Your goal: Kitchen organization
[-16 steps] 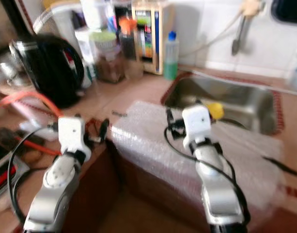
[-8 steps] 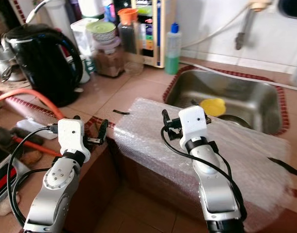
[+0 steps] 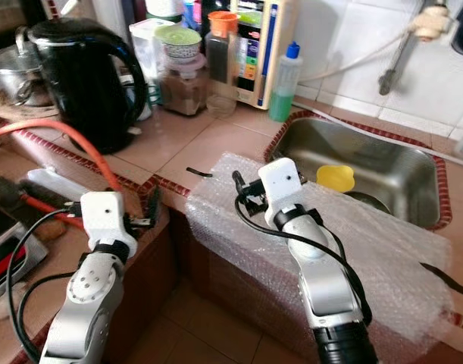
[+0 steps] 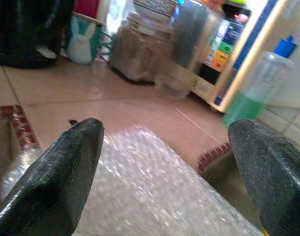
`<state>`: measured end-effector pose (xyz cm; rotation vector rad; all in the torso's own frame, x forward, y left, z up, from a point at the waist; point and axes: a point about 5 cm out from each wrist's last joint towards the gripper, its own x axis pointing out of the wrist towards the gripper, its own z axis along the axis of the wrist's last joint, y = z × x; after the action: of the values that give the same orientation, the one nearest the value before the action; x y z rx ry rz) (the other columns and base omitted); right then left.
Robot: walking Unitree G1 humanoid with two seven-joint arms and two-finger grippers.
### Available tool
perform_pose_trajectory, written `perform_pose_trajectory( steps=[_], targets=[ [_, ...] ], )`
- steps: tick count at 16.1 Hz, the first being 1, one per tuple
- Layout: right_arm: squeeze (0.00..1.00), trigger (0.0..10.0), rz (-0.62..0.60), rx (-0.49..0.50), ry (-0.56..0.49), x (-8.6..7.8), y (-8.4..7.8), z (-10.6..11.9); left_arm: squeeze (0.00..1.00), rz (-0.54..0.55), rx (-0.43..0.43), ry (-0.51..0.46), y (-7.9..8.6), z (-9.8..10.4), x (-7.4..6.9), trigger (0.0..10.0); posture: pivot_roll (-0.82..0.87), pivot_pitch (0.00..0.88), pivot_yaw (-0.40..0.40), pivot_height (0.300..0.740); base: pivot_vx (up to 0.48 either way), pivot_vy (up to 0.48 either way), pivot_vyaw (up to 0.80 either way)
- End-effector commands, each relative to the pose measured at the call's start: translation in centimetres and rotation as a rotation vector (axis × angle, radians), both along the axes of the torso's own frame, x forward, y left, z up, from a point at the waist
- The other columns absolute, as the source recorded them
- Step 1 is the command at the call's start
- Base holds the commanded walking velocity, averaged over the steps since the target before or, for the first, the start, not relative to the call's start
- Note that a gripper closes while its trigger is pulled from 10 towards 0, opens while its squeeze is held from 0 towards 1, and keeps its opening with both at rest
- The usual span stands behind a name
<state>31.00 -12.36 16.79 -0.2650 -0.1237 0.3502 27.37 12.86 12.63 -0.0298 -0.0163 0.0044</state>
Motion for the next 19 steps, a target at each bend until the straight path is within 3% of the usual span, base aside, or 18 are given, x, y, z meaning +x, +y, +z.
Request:
perform_pose_trajectory(
  steps=[1,8,19],
  targets=[
    [0.00,10.0,0.014,0.001,-0.005,0.2,0.1,0.2,0.00,0.005,0.004,-0.029,-0.1,0.6,-0.1,10.0,-0.12,0.020,-0.061,0.740,0.000,0.000,0.00],
    [0.00,10.0,-0.029,0.050,-0.002,0.4,0.2,-0.2,0.00,0.000,0.043,-0.038,0.8,1.0,0.2,10.0,-0.13,0.011,-0.010,0.740,-0.191,0.000,0.00],
    [0.00,10.0,-0.048,0.054,-0.021,0.8,0.2,0.0,0.00,-0.009,0.048,-0.036,1.0,1.1,0.4,10.0,-0.14,0.011,0.005,0.740,-0.382,0.000,0.00]
  ],
)
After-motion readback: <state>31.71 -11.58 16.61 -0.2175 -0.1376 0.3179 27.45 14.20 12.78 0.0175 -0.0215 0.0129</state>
